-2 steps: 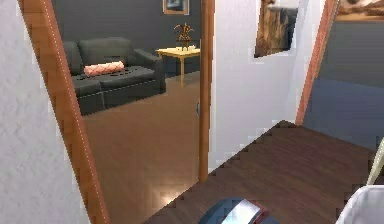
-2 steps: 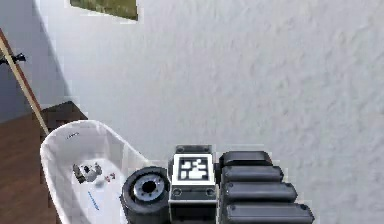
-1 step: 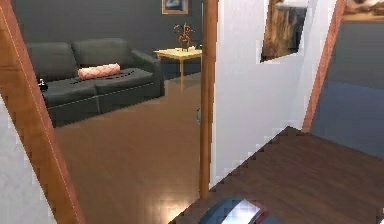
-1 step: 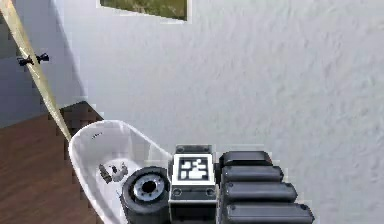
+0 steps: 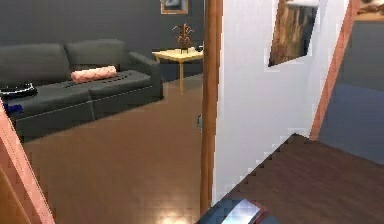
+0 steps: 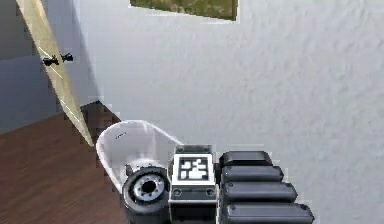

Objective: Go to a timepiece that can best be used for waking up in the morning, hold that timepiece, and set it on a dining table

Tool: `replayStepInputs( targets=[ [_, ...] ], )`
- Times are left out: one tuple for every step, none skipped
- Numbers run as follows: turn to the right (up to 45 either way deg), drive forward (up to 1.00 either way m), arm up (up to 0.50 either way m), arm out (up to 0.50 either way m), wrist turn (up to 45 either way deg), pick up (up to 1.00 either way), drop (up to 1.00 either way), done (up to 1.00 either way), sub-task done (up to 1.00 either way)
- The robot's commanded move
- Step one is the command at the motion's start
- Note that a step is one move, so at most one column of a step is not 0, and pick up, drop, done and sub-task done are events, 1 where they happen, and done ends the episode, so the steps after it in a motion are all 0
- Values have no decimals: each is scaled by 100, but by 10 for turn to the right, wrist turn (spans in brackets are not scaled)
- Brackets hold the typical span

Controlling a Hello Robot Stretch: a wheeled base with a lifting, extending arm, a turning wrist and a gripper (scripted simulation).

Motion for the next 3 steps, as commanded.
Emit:
replayStepInputs(
  targets=[
    [-120,0,0,0,0,0,0,0,0],
    [0,100,0,0,0,0,0,0,0],
    [-120,0,0,0,0,0,0,0,0]
  ],
)
